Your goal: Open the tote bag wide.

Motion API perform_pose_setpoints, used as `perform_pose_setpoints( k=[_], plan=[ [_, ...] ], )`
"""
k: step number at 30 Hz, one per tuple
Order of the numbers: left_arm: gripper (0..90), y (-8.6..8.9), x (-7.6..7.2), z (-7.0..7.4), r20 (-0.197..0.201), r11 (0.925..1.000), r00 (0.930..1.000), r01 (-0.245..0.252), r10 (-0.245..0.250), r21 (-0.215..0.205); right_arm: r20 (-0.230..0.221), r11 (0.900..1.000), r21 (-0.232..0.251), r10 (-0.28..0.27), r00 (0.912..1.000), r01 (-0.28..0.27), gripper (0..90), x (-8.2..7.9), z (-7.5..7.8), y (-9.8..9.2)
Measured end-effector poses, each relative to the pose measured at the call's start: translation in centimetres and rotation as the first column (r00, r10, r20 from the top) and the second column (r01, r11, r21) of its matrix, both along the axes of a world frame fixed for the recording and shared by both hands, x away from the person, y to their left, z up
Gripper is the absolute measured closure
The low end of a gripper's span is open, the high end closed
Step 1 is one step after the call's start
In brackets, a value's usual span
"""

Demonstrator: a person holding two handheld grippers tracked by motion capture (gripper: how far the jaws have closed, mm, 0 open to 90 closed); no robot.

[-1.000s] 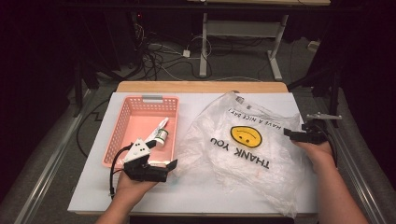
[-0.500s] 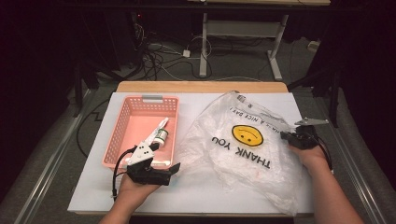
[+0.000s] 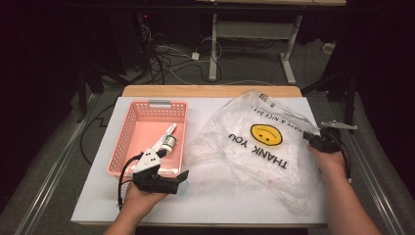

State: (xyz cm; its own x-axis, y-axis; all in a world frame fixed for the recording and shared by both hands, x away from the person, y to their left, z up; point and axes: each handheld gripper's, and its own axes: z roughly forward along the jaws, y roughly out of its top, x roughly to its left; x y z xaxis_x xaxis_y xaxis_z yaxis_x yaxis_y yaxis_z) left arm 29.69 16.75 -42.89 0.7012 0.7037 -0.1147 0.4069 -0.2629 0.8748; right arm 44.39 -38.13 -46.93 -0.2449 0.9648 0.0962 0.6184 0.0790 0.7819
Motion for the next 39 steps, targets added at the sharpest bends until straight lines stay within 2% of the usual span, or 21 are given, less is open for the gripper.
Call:
perform_pose_setpoints(
  k=[2, 5, 7, 10, 15, 17, 18, 19, 22, 24, 27, 31, 34, 39],
  plan=[
    [0.0, 0.1, 0.0, 0.0, 0.001, 1.0000, 1.0000, -0.003, 0.003, -0.004, 0.012, 0.999, -0.002, -0.039, 0.9992, 0.039, 89.5, 0.1, 0.2, -0.3],
    [0.0, 0.3, 0.1, 0.0, 0.004, 0.9999, 1.0000, -0.009, 0.009, -0.008, 0.012, 0.998, 0.005, -0.066, 0.9977, 0.066, 89.5, -0.1, 0.3, -0.7],
    [0.0, 0.4, 0.1, -0.1, 0.002, 0.9999, 0.9999, -0.010, 0.010, -0.009, 0.008, 0.997, -0.012, -0.078, 0.9969, 0.079, 89.5, -0.6, 0.3, -0.7],
    [0.0, 0.5, 0.1, -0.1, 0.003, 0.9998, 0.9999, -0.015, 0.015, -0.016, 0.009, 0.995, -0.003, -0.105, 0.9945, 0.105, 89.4, -1.8, 0.2, -1.0],
    [0.0, 0.5, 0.3, -0.1, 0.000, 0.9996, 0.9999, -0.015, 0.015, -0.024, 0.025, 0.996, 0.009, -0.084, 0.9962, 0.083, 88.8, -4.4, 0.1, -0.9],
    [0.0, 0.5, 0.3, -0.1, -0.001, 0.9997, 0.9999, -0.015, 0.015, -0.022, 0.023, 0.998, -0.006, -0.062, 0.9978, 0.062, 88.0, -5.5, 0.0, -0.7],
    [0.0, 0.5, 0.2, -0.1, 0.000, 0.9997, 0.9999, -0.013, 0.013, -0.022, 0.010, 0.999, -0.013, -0.034, 0.9994, 0.035, 85.7, -6.4, -0.2, -0.4],
    [0.0, 0.4, 0.2, -0.1, 0.001, 0.9997, 0.9999, -0.013, 0.013, -0.022, 0.010, 0.999, -0.013, -0.034, 0.9994, 0.035, 85.7, -6.4, -0.2, -0.4],
    [0.0, 0.4, 0.0, 0.0, 0.005, 0.9998, 0.9999, -0.011, 0.011, -0.017, 0.013, 1.000, -0.025, -0.002, 0.9999, 0.002, 82.7, -7.9, -0.1, 0.0],
    [0.0, 0.3, 0.0, 0.0, 0.005, 0.9998, 0.9999, -0.011, 0.011, -0.018, 0.018, 1.000, -0.028, 0.014, 0.9997, -0.014, 77.9, -8.8, 0.0, 0.3],
    [0.0, 0.3, -0.1, 0.0, 0.005, 0.9998, 0.9999, -0.013, 0.013, -0.016, 0.021, 0.997, -0.064, 0.036, 0.9991, -0.035, 64.0, -9.7, 0.0, 0.7],
    [0.0, 0.3, -0.1, 0.0, 0.007, 0.9998, 0.9999, -0.012, 0.012, -0.013, 0.037, 0.998, -0.041, 0.040, 0.9985, -0.039, 48.5, -10.8, 0.3, 0.4],
    [0.0, 0.4, -0.1, 0.0, 0.008, 0.9999, 0.9999, -0.012, 0.013, -0.010, 0.046, 0.997, -0.061, 0.039, 0.9982, -0.037, 44.2, -11.8, 0.6, 0.0],
    [0.0, 0.3, -0.1, -0.1, 0.003, 0.9999, 1.0000, -0.009, 0.009, -0.007, 0.059, 0.997, -0.074, 0.036, 0.9976, -0.032, 43.5, -13.6, 0.8, -1.1]
  ],
)
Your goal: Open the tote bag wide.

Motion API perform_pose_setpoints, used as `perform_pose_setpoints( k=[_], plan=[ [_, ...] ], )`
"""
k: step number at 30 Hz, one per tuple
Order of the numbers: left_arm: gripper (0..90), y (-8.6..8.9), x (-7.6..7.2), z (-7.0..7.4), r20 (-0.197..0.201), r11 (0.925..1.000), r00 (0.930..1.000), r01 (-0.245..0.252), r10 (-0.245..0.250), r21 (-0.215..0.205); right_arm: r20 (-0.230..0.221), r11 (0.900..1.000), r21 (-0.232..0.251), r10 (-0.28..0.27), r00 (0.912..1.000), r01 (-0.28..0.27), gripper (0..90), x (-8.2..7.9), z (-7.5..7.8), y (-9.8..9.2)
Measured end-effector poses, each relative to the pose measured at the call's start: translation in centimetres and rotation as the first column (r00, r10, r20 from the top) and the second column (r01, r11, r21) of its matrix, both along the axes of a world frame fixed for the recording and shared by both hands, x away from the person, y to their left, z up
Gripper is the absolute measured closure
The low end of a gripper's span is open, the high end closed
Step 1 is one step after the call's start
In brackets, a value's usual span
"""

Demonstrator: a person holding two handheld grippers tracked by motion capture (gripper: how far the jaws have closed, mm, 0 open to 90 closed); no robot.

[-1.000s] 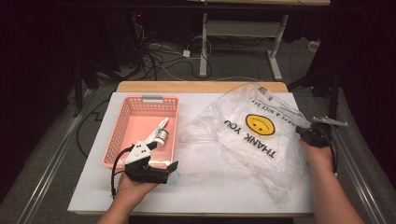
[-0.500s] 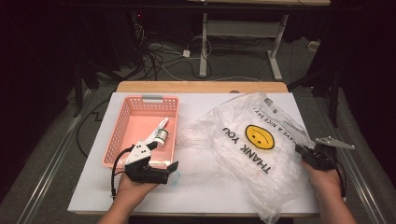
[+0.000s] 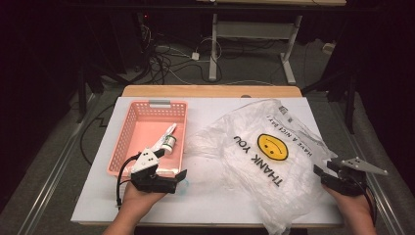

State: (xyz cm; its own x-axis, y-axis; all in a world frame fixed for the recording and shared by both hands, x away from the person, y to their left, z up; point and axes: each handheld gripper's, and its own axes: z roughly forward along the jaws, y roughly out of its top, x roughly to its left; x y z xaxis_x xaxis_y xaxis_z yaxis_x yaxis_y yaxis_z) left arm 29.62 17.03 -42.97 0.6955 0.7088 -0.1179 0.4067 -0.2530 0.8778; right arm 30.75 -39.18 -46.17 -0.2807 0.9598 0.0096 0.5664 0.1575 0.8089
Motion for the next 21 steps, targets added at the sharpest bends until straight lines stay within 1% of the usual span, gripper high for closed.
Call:
perform_pose_setpoints(
  k=[3, 4, 5, 6, 8, 10, 12, 14, 16, 17, 18, 20, 21],
  plan=[
    [0.0, -0.1, 0.0, 0.0, 0.000, 1.0000, 1.0000, 0.004, -0.004, -0.003, 0.013, 1.000, 0.006, 0.002, 0.9999, -0.002, 41.7, -0.8, 0.2, -0.3],
    [0.0, -0.1, 0.0, 0.0, -0.001, 1.0000, 1.0000, 0.005, -0.005, -0.004, 0.037, 1.000, 0.014, 0.013, 0.9992, -0.014, 38.0, -1.2, 0.6, -0.3],
    [0.0, -0.1, 0.0, 0.0, 0.001, 1.0000, 1.0000, 0.002, -0.002, -0.002, 0.037, 1.000, 0.014, 0.013, 0.9992, -0.014, 38.0, -1.2, 0.6, -0.3],
    [0.0, 0.0, 0.1, 0.0, 0.002, 1.0000, 1.0000, 0.000, 0.000, -0.003, 0.053, 0.999, 0.024, 0.020, 0.9984, -0.022, 35.7, -1.3, 0.9, -0.2],
    [0.0, 0.1, 0.2, 0.0, 0.001, 1.0000, 1.0000, -0.005, 0.005, -0.005, 0.085, 0.999, 0.024, 0.040, 0.9956, -0.042, 30.9, -1.6, 1.4, 0.1],
    [0.0, 0.1, 0.2, -0.1, -0.002, 1.0000, 1.0000, -0.007, 0.007, -0.004, 0.116, 0.997, 0.027, 0.069, 0.9908, -0.073, 25.0, -1.7, 2.0, 0.6],
    [0.0, 0.0, 0.3, -0.1, 0.003, 1.0000, 1.0000, -0.009, 0.009, 0.001, 0.133, 0.993, 0.036, 0.103, 0.9858, -0.109, 18.8, -1.8, 2.3, 1.3],
    [0.0, 0.0, 0.3, -0.1, 0.008, 0.9999, 0.9999, -0.010, 0.010, 0.006, 0.134, 0.988, 0.060, 0.132, 0.9822, -0.141, 11.7, -1.7, 2.4, 2.0],
    [0.0, 0.0, 0.3, -0.1, 0.017, 1.0000, 0.9998, -0.007, 0.007, 0.006, 0.135, 0.985, 0.062, 0.151, 0.9792, -0.161, 1.9, -1.5, 2.4, 2.9],
    [0.0, -0.1, 0.2, -0.1, 0.024, 0.9999, 0.9997, -0.008, 0.008, 0.008, 0.127, 0.983, 0.065, 0.161, 0.9787, -0.171, 0.0, -1.3, 2.4, 3.4],
    [0.0, -0.1, 0.1, -0.1, 0.033, 0.9999, 0.9994, -0.009, 0.009, 0.015, 0.123, 0.981, 0.065, 0.173, 0.9772, -0.182, 0.0, -1.2, 2.4, 3.8],
    [0.0, -0.1, 0.1, 0.0, 0.029, 0.9999, 0.9996, -0.006, 0.006, 0.013, 0.116, 0.978, 0.053, 0.195, 0.9740, -0.202, 0.0, -1.0, 2.3, 4.9],
    [0.0, -0.1, 0.1, 0.0, 0.023, 0.9999, 0.9997, -0.006, 0.005, 0.011, 0.114, 0.975, 0.047, 0.212, 0.9707, -0.218, 0.0, -0.8, 2.3, 5.4]
  ],
)
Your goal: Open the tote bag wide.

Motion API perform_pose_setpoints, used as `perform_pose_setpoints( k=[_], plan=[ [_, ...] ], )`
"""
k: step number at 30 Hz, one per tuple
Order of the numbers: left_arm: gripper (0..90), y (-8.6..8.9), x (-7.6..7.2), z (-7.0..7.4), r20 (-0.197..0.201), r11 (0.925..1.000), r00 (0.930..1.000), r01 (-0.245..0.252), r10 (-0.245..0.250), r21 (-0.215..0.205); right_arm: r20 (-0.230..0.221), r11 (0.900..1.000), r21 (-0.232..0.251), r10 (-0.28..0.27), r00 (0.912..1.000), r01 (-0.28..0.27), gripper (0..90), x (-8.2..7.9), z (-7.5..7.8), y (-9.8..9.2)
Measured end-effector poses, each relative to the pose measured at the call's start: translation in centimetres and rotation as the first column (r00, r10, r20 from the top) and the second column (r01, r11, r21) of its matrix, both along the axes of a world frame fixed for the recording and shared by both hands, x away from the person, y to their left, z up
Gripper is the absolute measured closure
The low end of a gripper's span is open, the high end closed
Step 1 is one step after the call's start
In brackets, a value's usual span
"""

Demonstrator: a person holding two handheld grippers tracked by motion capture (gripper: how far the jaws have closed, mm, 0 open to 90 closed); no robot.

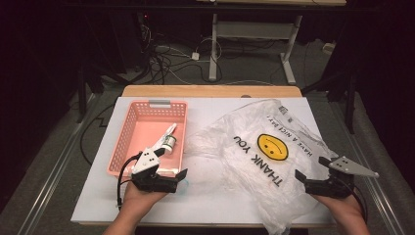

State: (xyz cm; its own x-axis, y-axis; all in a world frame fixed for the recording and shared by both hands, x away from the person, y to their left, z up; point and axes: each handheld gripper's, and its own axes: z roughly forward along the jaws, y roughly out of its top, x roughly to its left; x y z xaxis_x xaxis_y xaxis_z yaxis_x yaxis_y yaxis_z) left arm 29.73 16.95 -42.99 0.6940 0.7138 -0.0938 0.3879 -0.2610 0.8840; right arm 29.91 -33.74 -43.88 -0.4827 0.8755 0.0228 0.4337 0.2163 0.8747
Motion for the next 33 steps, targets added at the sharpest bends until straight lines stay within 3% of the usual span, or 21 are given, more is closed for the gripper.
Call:
perform_pose_setpoints(
  k=[4, 22, 33],
  plan=[
    [0.0, 0.0, 0.1, 0.0, -0.027, 1.0000, 0.9996, 0.002, -0.003, -0.006, -0.001, 0.998, -0.013, 0.056, 0.9984, -0.056, 0.0, 0.7, 0.2, 2.2],
    [0.0, 0.0, -0.2, 0.0, -0.028, 0.9998, 0.9994, 0.021, -0.020, 0.003, -0.037, 0.983, -0.048, 0.175, 0.9838, -0.177, 0.0, 4.8, 0.0, 9.5],
    [0.0, 0.0, -0.3, 0.0, -0.017, 0.9995, 0.9994, 0.030, -0.030, 0.002, -0.065, 0.968, -0.044, 0.243, 0.9679, -0.246, 1.6, 4.7, -0.9, 12.0]
  ],
)
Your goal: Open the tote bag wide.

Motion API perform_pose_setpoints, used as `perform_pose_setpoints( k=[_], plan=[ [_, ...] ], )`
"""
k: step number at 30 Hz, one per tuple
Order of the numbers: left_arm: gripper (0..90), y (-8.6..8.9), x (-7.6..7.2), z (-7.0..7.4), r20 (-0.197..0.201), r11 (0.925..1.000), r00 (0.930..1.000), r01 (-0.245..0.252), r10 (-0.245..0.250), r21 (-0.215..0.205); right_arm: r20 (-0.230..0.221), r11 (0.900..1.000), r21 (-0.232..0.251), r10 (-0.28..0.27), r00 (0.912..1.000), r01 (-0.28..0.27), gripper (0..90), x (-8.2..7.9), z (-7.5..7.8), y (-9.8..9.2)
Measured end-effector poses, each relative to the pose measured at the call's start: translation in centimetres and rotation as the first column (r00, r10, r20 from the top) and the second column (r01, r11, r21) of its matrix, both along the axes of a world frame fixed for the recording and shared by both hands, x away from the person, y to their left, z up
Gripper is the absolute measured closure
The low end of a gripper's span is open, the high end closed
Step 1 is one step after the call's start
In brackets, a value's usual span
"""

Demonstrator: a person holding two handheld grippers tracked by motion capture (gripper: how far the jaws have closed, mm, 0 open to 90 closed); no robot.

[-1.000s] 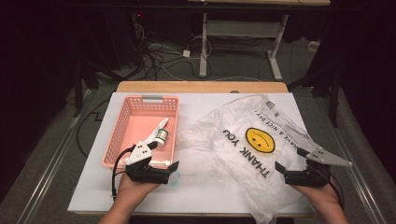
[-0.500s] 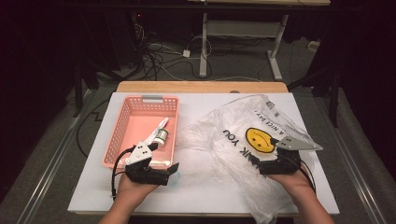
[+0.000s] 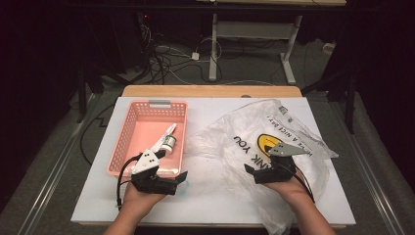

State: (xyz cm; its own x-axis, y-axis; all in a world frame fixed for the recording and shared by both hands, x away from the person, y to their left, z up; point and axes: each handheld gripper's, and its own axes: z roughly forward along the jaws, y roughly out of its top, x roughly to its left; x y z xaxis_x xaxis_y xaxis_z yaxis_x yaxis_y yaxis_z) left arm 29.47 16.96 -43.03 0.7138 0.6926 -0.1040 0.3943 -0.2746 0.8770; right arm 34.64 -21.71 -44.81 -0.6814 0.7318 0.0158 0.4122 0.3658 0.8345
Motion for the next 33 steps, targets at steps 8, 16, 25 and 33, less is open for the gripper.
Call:
perform_pose_setpoints(
  k=[8, 16, 25, 33],
  plan=[
    [0.0, -0.1, -0.1, 0.1, 0.004, 1.0000, 1.0000, 0.006, -0.006, -0.006, -0.028, 0.997, -0.018, 0.074, 0.9968, -0.075, 16.6, -0.9, -0.3, 1.4],
    [0.0, -0.1, 0.0, 0.0, -0.001, 0.9999, 1.0000, 0.006, -0.006, -0.010, -0.096, 0.988, -0.064, 0.137, 0.9859, -0.144, 29.6, -1.8, -1.5, 2.9],
    [0.0, -0.1, 0.0, 0.1, -0.001, 0.9998, 1.0000, 0.009, -0.009, -0.015, -0.138, 0.971, -0.154, 0.161, 0.9773, -0.181, 35.2, -2.5, -2.7, 3.3],
    [0.0, 0.0, 0.0, 0.1, -0.001, 0.9998, 1.0000, 0.008, -0.008, -0.016, -0.138, 0.969, -0.179, 0.145, 0.9798, -0.169, 49.7, -2.5, -3.1, 3.2]
  ],
)
